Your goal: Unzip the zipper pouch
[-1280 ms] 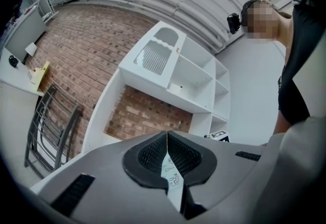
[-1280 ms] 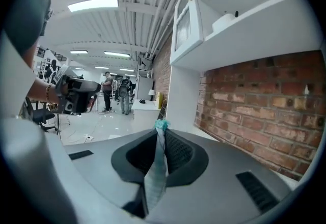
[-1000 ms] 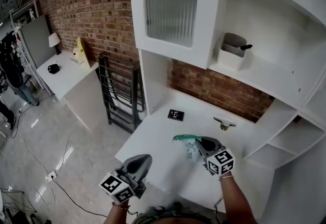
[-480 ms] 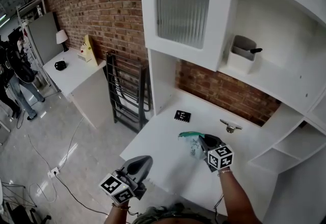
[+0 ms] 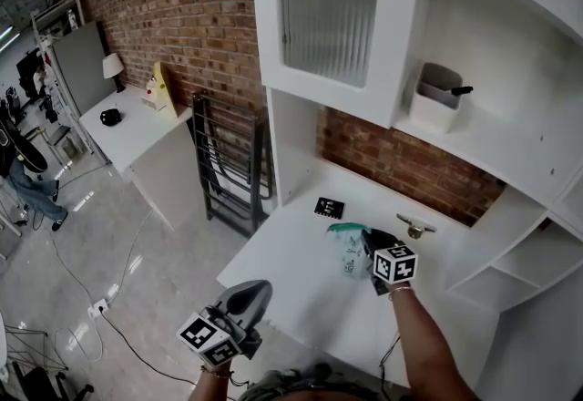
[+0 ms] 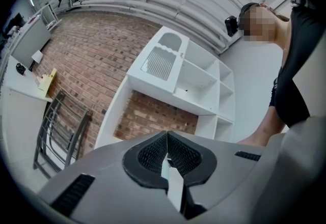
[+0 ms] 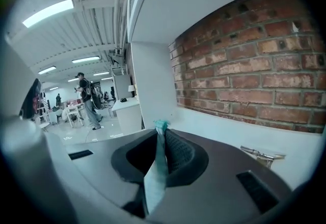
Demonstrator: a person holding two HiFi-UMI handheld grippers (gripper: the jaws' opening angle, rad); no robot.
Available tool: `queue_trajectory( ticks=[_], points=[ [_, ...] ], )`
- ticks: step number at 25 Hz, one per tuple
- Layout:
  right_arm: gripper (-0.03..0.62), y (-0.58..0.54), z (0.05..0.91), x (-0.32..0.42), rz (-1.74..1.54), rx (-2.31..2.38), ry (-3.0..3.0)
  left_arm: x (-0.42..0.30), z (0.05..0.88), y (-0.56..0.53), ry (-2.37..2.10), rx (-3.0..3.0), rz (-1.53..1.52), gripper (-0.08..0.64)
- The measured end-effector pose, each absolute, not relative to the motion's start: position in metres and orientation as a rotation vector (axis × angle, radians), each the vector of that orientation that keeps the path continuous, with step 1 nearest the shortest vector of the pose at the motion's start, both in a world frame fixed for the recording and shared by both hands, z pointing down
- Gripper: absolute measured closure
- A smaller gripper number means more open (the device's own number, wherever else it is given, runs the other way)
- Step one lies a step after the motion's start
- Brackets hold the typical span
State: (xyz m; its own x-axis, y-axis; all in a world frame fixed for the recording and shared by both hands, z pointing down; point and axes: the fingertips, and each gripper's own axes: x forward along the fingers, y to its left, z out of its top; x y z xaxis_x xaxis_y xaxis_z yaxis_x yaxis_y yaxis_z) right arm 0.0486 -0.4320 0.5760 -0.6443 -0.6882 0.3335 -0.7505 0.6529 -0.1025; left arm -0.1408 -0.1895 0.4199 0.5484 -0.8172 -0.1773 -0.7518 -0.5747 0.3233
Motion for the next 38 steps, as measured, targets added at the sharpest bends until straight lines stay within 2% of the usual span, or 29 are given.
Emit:
queue_trajectory(
  ticks=[7,8,10,18,32,38],
  points=[
    [0.557,-0.438,0.61,0.075,0.367,1.218,-2.466,-0.142,0.419,-0.19,-1.324,2.567,-0.466,0.555],
    [0.537,-0.437,0.612,0.078,0.396,1.229,-2.468,-0.142,0.42,-0.19,-1.324,2.567,-0.463,0.555],
    [0.354,-0.437,0.614,0.084,0.44,1.255,-2.473,-0.143,0.422,-0.19,-1.32,2.562,-0.461,0.555],
    [0.293,-0.438,0.607,0.118,0.414,1.384,-2.428,-0.132,0.429,-0.195,-1.278,2.577,-0.432,0.555],
    [0.29,-0.416,0.586,0.149,0.419,1.474,-2.469,-0.117,0.435,-0.193,-1.231,2.621,-0.376,0.555],
    [0.393,-0.396,0.564,0.157,0.373,1.52,-2.522,-0.12,0.444,-0.2,-1.333,2.593,-0.315,0.555]
  ],
)
